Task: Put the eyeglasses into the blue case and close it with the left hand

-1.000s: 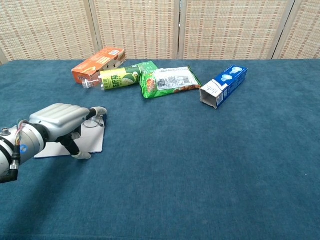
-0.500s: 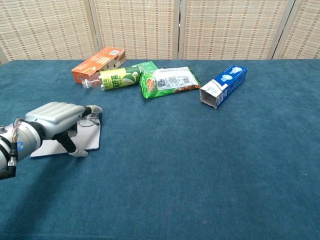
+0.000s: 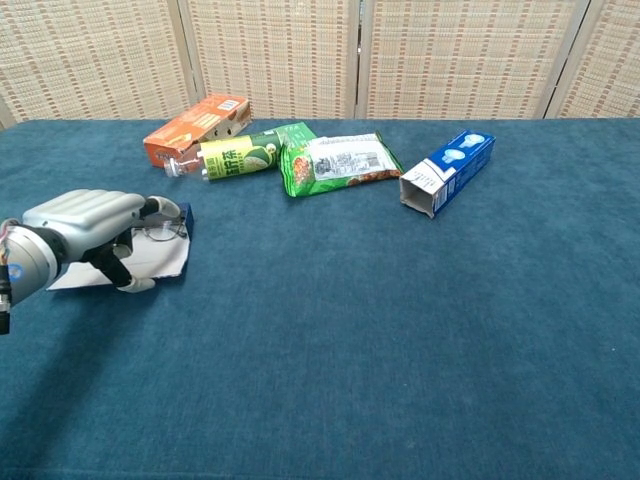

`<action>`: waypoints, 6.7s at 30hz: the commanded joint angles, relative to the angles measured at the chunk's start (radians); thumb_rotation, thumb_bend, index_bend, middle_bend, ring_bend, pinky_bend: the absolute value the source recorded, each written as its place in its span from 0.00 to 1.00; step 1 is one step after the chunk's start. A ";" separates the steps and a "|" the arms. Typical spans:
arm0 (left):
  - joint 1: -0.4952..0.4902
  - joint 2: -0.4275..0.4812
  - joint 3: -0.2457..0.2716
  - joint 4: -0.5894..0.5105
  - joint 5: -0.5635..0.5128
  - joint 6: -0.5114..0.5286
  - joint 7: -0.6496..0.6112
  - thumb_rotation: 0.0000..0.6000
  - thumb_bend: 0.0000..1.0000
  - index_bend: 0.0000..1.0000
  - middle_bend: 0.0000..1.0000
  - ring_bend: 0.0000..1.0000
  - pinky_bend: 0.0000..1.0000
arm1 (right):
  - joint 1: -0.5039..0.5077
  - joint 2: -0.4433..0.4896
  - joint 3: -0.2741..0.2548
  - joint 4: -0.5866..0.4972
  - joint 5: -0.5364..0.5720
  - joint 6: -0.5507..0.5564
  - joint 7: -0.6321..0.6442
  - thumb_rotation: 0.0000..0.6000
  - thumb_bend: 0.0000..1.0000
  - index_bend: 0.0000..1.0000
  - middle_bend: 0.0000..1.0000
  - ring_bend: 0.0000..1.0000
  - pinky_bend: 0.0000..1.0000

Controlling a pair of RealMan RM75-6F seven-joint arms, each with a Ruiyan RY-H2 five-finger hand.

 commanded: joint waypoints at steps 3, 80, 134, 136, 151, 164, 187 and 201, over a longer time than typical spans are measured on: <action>0.000 0.004 -0.005 0.011 0.001 -0.001 -0.009 1.00 0.24 0.14 1.00 1.00 1.00 | 0.000 0.001 0.000 -0.003 0.000 0.001 -0.002 1.00 0.22 0.29 0.29 0.30 0.26; 0.070 0.336 0.141 0.016 0.390 -0.125 -0.307 1.00 0.51 0.70 1.00 1.00 1.00 | 0.009 0.001 0.000 -0.034 -0.007 -0.003 -0.037 1.00 0.21 0.29 0.29 0.30 0.26; -0.099 0.271 0.051 0.233 0.002 -0.339 -0.083 1.00 0.39 0.28 1.00 0.98 1.00 | -0.005 -0.002 -0.011 -0.038 -0.009 0.010 -0.032 1.00 0.21 0.29 0.29 0.30 0.26; -0.108 0.259 0.050 0.244 -0.036 -0.340 -0.055 1.00 0.38 0.24 1.00 0.98 1.00 | -0.006 -0.001 -0.011 -0.038 -0.008 0.010 -0.032 1.00 0.21 0.29 0.29 0.30 0.26; -0.100 0.390 0.054 0.025 -0.114 -0.324 -0.058 1.00 0.32 0.15 0.99 0.98 1.00 | -0.009 0.002 -0.010 -0.033 -0.006 0.012 -0.022 1.00 0.21 0.29 0.29 0.30 0.26; -0.132 0.358 0.116 0.002 -0.167 -0.327 -0.027 1.00 0.32 0.13 0.99 0.98 1.00 | -0.017 -0.001 -0.013 -0.019 -0.010 0.022 -0.006 1.00 0.21 0.29 0.29 0.30 0.26; -0.139 0.240 0.111 0.152 -0.166 -0.299 -0.094 1.00 0.32 0.33 1.00 0.99 1.00 | -0.017 -0.007 -0.010 -0.003 0.002 0.011 0.007 1.00 0.21 0.29 0.29 0.30 0.26; -0.016 0.371 0.057 -0.124 -0.071 -0.083 -0.255 1.00 0.26 0.01 0.51 0.47 0.71 | -0.012 0.000 0.002 0.000 0.015 0.007 0.002 1.00 0.21 0.29 0.29 0.30 0.26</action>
